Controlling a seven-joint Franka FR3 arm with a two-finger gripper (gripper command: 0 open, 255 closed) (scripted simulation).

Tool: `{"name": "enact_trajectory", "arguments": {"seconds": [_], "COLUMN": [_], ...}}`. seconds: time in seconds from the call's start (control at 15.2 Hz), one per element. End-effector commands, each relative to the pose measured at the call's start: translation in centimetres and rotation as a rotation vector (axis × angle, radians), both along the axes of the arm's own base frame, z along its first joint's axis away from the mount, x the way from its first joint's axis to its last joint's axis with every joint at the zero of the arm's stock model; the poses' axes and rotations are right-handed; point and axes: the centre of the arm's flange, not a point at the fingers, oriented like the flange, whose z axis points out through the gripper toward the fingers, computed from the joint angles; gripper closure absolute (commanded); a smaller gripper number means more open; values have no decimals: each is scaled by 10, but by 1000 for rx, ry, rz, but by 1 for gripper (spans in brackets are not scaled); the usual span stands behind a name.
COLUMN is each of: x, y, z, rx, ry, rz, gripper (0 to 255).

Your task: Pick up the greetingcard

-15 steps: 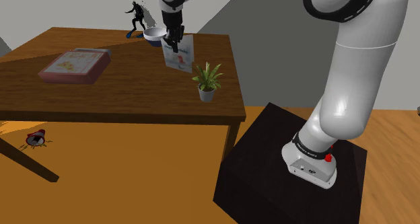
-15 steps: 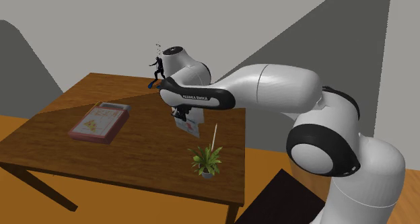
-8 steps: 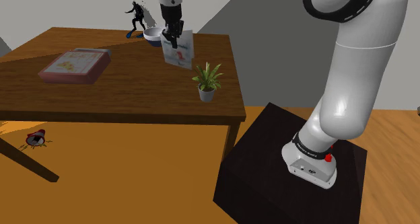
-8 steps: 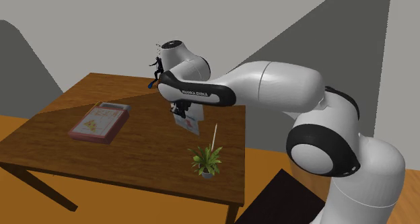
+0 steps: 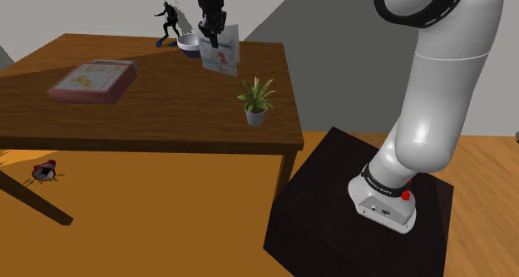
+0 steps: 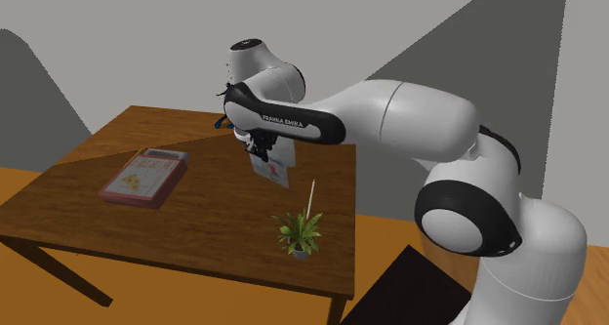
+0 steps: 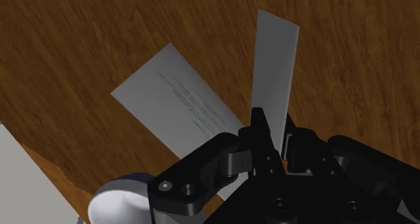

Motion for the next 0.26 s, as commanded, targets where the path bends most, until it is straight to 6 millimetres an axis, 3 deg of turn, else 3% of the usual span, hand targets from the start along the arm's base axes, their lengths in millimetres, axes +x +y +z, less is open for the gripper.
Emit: {"name": "enact_trajectory", "arguments": {"seconds": [0.0, 0.2], "x": [-1, -1], "y": [0, 0], "z": [10, 16], "rx": [0, 0], "ry": [0, 0], "rz": [0, 0], "gripper": [255, 255]}}
